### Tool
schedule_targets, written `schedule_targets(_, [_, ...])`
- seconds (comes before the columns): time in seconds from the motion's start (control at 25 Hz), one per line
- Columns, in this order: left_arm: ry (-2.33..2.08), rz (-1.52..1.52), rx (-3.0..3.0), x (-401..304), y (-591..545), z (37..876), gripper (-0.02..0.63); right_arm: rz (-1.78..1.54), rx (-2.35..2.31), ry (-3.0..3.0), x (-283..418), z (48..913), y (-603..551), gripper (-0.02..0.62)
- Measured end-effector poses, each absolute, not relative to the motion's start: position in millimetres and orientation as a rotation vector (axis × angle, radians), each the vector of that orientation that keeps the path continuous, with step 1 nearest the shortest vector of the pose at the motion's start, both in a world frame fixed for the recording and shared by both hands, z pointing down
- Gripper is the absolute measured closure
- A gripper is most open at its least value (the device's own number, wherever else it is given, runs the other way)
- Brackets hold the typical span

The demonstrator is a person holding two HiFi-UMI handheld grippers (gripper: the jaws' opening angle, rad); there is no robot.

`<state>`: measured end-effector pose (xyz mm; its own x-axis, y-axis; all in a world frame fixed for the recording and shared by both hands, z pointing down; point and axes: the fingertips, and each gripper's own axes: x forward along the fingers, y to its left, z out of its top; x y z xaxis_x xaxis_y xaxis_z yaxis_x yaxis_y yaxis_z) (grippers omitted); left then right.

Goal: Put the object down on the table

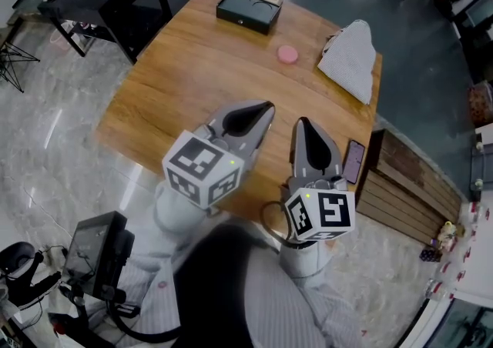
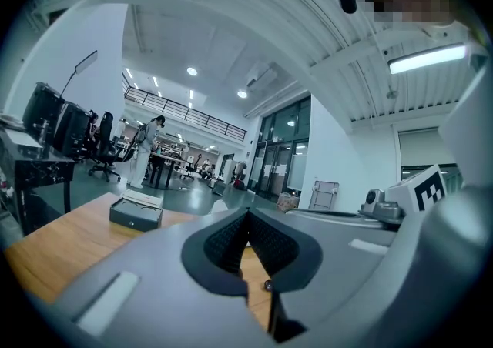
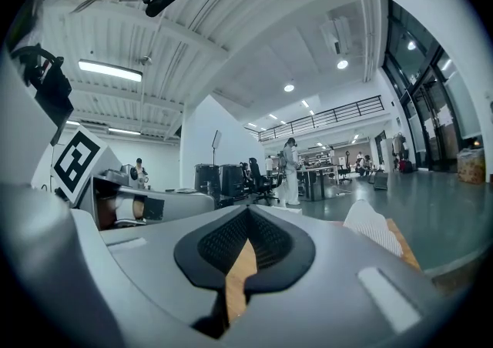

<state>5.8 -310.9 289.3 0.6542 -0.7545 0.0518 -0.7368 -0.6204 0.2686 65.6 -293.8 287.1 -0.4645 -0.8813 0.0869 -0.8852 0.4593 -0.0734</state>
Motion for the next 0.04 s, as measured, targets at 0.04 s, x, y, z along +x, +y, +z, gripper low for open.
schedule_targets(0.04, [-1.203,-0.095,2.607,5.4,-310.8,288.9,0.606,0.166,1.605,-2.653,65.4,286.6,-293.6,0.583])
